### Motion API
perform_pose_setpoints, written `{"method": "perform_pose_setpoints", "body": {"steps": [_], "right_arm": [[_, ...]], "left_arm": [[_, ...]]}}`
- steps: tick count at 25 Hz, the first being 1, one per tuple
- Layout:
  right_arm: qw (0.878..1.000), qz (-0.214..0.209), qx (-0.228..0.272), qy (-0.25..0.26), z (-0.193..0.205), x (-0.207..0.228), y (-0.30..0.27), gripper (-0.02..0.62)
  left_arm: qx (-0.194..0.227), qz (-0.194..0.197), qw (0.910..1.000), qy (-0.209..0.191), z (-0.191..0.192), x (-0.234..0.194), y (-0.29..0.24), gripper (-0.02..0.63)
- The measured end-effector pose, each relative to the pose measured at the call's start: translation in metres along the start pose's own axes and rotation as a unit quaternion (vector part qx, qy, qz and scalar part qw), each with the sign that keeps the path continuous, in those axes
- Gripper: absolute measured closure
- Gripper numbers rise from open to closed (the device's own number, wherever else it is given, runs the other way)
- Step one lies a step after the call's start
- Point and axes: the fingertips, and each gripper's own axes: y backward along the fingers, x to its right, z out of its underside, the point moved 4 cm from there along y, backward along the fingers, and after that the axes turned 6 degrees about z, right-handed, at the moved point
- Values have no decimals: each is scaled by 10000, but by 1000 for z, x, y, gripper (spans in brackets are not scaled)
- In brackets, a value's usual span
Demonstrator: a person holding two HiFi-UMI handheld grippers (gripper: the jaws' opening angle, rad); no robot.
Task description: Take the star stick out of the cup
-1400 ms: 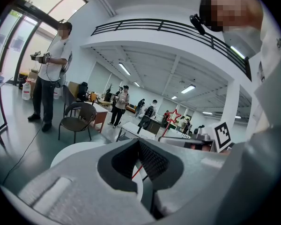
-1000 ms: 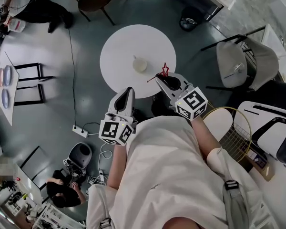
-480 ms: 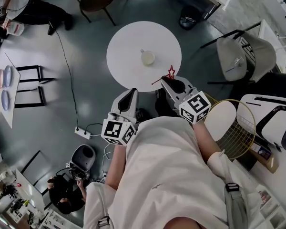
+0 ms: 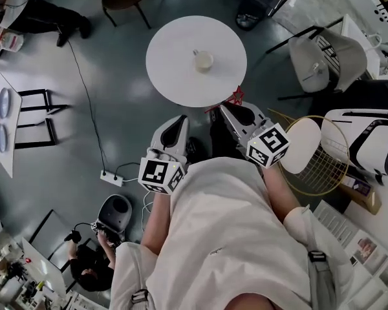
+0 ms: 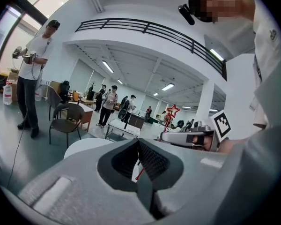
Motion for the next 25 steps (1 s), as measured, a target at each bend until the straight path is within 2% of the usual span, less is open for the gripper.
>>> {"method": "perform_pose_setpoints", "body": {"steps": [10,19,25], "right_arm": [[9985,512,206,-66,19,-47,53,571],[9970,618,455,-71,15,-55,73,571],[9969,692,384,-8,16,-53,76,572]], "left_arm": [[-209,556,9979,-245,19,18,34,597],[-254,610,9972,-360,19,28,41,595],[-244,659,9966,-433,17,33,40,595]]}}
